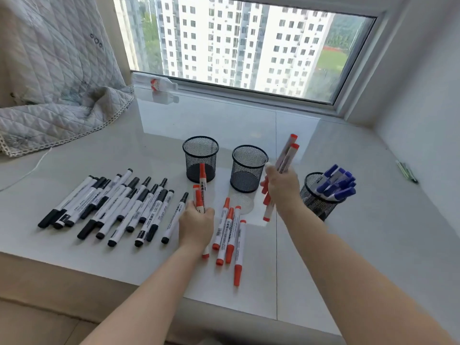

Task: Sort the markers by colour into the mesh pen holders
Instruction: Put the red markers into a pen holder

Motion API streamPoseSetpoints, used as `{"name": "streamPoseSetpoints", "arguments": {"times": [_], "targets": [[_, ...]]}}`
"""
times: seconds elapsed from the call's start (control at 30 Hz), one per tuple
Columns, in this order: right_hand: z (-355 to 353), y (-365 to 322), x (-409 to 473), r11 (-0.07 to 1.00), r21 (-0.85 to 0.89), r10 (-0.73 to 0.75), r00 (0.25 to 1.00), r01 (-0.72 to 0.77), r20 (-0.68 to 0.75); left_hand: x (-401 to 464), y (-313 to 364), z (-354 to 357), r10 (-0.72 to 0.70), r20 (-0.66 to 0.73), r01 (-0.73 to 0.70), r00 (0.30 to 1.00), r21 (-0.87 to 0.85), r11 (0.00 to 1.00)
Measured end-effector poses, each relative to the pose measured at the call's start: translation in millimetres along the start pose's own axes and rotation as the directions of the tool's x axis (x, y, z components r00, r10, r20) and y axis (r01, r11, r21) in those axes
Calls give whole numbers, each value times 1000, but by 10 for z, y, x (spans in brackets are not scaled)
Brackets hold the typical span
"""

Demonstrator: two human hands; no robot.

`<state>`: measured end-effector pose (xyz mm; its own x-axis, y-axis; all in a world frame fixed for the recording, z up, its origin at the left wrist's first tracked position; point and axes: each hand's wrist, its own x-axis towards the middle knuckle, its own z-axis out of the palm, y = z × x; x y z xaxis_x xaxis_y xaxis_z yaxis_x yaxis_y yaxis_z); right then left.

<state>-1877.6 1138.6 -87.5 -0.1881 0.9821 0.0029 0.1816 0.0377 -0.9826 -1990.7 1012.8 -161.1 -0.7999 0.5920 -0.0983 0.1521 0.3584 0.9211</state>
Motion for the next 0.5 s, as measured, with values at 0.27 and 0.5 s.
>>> {"name": "streamPoseSetpoints", "arguments": {"times": [0.27,0.5], "targets": [[328,-474,624,952,222,-167,967,209,-194,66,-27,55,68,-23,-70,997,-92,993],[476,-359,967,903,418,3,969,104,-248,67,-62,73,81,-58,-88,995,-142,986]]}}
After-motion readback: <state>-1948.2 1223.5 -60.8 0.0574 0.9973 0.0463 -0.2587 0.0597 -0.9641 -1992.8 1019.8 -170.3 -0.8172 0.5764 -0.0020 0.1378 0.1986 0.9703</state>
